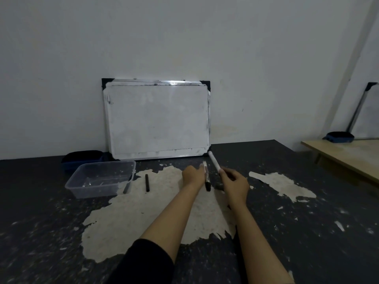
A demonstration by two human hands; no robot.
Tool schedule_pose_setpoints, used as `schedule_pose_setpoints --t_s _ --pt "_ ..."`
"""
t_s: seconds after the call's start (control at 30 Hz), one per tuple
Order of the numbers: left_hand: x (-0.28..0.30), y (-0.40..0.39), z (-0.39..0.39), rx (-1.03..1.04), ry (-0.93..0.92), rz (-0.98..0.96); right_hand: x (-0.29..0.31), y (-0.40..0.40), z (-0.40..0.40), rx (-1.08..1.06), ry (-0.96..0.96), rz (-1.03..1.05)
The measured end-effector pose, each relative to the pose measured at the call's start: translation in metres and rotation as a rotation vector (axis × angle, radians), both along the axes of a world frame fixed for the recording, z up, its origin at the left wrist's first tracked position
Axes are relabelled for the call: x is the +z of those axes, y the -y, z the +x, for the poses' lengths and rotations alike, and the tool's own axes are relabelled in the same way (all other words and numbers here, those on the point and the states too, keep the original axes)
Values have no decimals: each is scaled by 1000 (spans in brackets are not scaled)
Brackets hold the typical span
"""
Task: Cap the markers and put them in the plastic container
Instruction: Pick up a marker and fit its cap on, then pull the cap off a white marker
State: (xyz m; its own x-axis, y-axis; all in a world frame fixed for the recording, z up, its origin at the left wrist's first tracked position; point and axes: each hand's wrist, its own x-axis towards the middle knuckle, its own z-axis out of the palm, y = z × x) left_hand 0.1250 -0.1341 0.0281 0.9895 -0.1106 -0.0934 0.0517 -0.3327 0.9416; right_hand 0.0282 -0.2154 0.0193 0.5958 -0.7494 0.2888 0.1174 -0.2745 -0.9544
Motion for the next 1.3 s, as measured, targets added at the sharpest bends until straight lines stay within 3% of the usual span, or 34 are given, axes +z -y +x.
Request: schedule_pose_setpoints --t_s 0.13,0.27,0.33,0.47,0.67,0.8,0.9,1.07,1.13,1.2,1.3 --pt "1 -16 11 39 -48 -196 7 -12 5 170 61 142" --pt "23 -48 6 6 -27 -662 14 -31 5 417 110 365" --pt "33 -68 3 -28 -10 -801 19 -42 4 521 96 459" --pt "41 -105 -9 -115 50 -874 23 -65 -1 687 -1 550" --pt "30 -151 -36 -214 -55 -952 17 -89 -6 947 -188 293" --pt "20 -172 -45 -284 -125 -1105 18 -100 -11 1134 -316 479" --pt "21 -179 -43 -233 -56 -1007 18 -102 -13 1063 -353 337" --pt "22 -174 -44 -73 -52 -948 13 -116 -16 720 -324 -363" --pt "22 -174 -44 -48 -52 -966 10 -121 -14 632 -308 -513" --pt "24 -174 -44 -65 -21 -974 9 -122 -13 630 -296 -514" --pt "26 -176 -46 -168 8 -1014 11 -121 -13 832 -272 -82"
